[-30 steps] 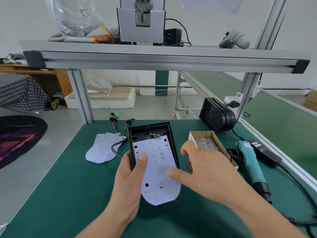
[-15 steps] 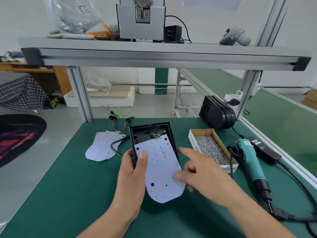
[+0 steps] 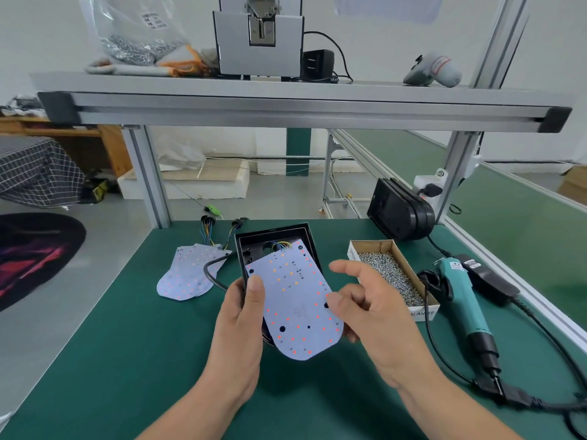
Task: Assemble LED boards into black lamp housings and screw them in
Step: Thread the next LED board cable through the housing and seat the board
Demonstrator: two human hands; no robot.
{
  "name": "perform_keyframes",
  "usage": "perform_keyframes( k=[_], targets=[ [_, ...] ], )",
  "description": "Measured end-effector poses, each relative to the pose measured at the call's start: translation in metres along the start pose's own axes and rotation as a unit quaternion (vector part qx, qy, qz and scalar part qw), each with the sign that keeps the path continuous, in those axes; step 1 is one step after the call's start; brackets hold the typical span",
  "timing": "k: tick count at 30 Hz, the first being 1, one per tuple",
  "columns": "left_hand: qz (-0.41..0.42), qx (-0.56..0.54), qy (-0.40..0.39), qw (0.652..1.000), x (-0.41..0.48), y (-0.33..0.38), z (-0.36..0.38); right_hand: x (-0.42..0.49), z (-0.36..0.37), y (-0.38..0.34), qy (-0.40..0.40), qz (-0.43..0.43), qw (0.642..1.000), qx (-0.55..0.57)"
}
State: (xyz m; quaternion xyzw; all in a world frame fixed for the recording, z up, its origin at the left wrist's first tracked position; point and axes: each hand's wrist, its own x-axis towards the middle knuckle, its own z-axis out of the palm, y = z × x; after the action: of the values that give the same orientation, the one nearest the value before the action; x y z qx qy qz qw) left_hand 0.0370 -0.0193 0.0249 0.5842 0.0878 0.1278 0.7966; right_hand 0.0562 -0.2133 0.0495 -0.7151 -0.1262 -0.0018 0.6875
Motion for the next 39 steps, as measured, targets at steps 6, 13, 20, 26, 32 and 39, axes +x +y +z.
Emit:
perform_keyframes(
  k=[6, 13, 20, 26, 32, 39],
  targets=[
    [-0.017, -0.018, -0.007, 1.0, -0.005, 0.005, 0.004, -0.002, 0.004, 0.001, 0.025, 0.01, 1.0, 0.015],
    [0.023, 0.049, -0.032, 0.998, -0.006, -0.001, 0.002, -0.001, 0.0, 0.003, 0.004, -0.048, 0.958, -0.282],
    [0.043, 0.089, -0.039, 0.994, -0.006, -0.001, 0.0, -0.002, -0.007, -0.001, 0.011, -0.086, 0.916, -0.391],
    [0.033, 0.1, -0.02, 0.994, -0.006, 0.0, 0.0, 0.002, -0.003, 0.0, -0.016, 0.002, 0.963, -0.267],
    [-0.001, 0.075, -0.07, 0.995, -0.006, -0.002, 0.0, 0.006, -0.001, 0.002, 0.007, 0.006, 0.98, -0.197],
    [-0.018, 0.069, -0.167, 0.983, 0.001, -0.008, -0.009, 0.011, -0.016, 0.004, -0.062, -0.005, 0.983, -0.173]
  ],
)
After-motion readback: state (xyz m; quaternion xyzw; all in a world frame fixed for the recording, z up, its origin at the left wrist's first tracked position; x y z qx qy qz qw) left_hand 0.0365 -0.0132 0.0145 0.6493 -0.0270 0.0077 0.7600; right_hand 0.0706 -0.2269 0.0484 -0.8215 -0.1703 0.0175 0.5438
